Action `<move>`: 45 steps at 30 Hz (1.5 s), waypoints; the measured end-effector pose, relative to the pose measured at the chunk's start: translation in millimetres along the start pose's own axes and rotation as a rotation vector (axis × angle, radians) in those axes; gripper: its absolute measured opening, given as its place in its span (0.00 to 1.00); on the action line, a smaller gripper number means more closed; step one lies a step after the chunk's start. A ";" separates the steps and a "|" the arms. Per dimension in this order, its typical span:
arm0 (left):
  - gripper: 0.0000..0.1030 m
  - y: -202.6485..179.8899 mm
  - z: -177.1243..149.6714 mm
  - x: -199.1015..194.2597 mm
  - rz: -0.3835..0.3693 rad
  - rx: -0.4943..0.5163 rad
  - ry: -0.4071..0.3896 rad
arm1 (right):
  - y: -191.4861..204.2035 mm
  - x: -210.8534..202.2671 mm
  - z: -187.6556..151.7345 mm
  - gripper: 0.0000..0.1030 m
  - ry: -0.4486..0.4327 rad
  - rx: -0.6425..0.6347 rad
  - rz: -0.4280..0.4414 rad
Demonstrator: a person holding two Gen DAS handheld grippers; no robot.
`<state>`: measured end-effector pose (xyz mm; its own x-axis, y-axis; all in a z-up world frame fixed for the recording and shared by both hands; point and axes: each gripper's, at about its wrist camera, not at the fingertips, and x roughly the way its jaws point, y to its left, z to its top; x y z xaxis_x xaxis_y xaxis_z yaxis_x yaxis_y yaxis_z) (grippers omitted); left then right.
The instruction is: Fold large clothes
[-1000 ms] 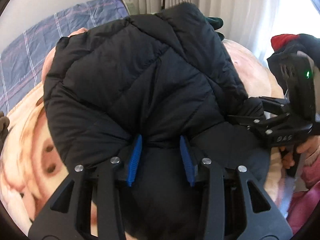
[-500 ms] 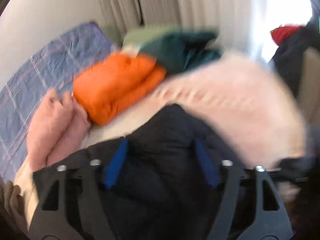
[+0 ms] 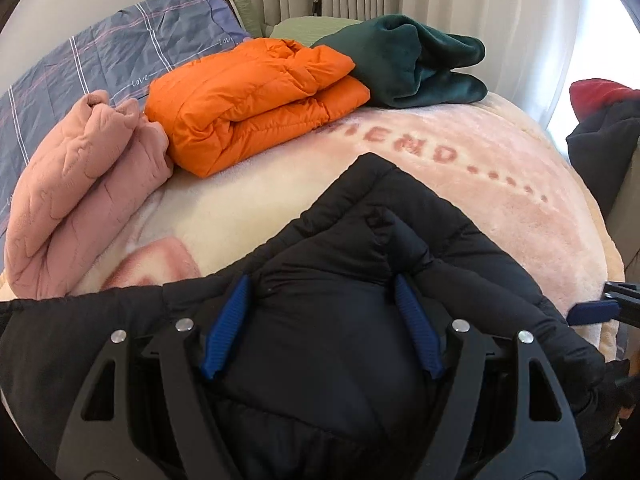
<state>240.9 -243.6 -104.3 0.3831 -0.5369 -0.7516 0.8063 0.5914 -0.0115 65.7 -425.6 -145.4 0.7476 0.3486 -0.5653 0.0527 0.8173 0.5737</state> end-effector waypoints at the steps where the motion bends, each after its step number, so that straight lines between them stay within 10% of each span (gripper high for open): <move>1: 0.73 0.3 -0.5 -0.1 -0.002 -0.002 -0.001 | -5.7 4.4 1.7 0.79 0.023 0.034 0.022; 12: 0.73 3.3 -1.7 -1.3 -0.023 -0.021 -0.014 | 6.9 43.3 1.5 0.83 0.244 0.066 0.156; 45: 0.74 -4.5 -0.4 -15.3 0.032 0.005 -0.059 | 6.2 46.0 -10.0 0.58 0.085 0.048 0.049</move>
<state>231.3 -237.8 -93.0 0.4349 -0.5525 -0.7111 0.7953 0.6061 0.0155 93.7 -399.9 -173.8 0.6916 0.4270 -0.5826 0.0504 0.7760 0.6287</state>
